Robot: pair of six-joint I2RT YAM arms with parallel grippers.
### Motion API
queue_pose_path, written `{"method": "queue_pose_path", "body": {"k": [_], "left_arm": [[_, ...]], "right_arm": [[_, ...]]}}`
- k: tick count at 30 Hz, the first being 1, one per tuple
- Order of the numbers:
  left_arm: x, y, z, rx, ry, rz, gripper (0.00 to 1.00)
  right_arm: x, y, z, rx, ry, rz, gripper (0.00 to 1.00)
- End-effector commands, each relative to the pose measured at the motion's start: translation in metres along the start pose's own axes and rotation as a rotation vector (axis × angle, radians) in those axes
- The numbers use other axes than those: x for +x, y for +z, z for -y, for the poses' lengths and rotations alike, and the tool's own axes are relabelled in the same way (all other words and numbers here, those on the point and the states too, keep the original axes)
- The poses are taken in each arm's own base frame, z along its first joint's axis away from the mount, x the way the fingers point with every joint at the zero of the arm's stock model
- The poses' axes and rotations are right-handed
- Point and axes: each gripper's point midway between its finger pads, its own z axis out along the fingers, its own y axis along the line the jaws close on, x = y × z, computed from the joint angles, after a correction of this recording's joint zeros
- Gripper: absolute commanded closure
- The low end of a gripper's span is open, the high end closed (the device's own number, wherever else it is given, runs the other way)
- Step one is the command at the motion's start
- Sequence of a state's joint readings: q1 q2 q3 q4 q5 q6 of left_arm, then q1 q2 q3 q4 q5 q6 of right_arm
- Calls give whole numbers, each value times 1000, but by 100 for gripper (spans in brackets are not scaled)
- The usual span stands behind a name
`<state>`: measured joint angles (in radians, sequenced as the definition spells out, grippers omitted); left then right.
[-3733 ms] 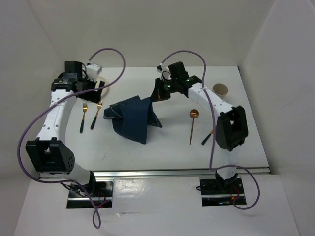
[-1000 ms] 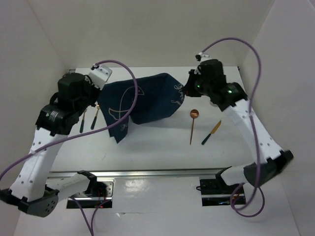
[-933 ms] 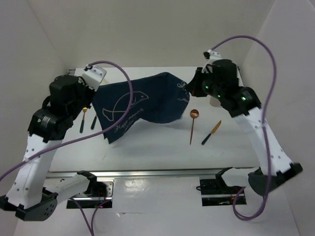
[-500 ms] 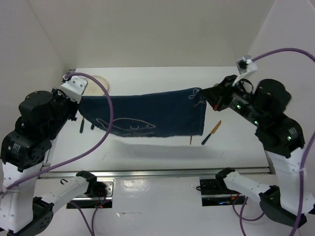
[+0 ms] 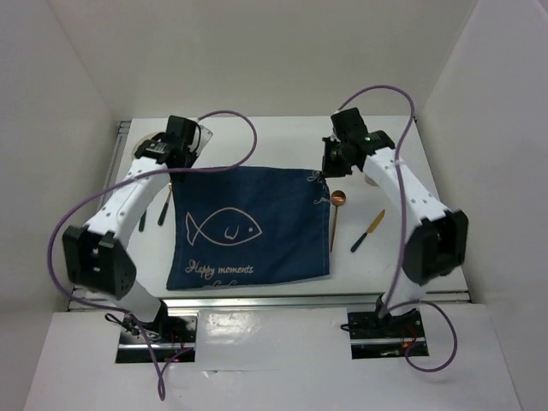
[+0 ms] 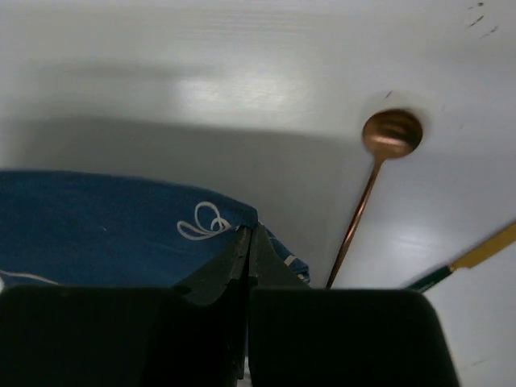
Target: Set the dinner table for one person
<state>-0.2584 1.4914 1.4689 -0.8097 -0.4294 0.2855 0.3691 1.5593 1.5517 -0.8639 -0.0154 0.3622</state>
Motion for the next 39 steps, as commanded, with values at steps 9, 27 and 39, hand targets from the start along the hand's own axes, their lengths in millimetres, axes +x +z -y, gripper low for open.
{"method": "queue_pose_path", "body": {"k": [9, 27, 39], "left_arm": [[-46, 141, -5, 42, -136, -62, 100], [-72, 194, -23, -102, -204, -121, 6], [50, 146, 64, 62, -55, -297, 17]], "right_arm": [[-76, 171, 46, 77, 9, -2, 100], [-125, 202, 44, 176, -118, 128, 31], [71, 161, -3, 175, -2, -244, 100]]}}
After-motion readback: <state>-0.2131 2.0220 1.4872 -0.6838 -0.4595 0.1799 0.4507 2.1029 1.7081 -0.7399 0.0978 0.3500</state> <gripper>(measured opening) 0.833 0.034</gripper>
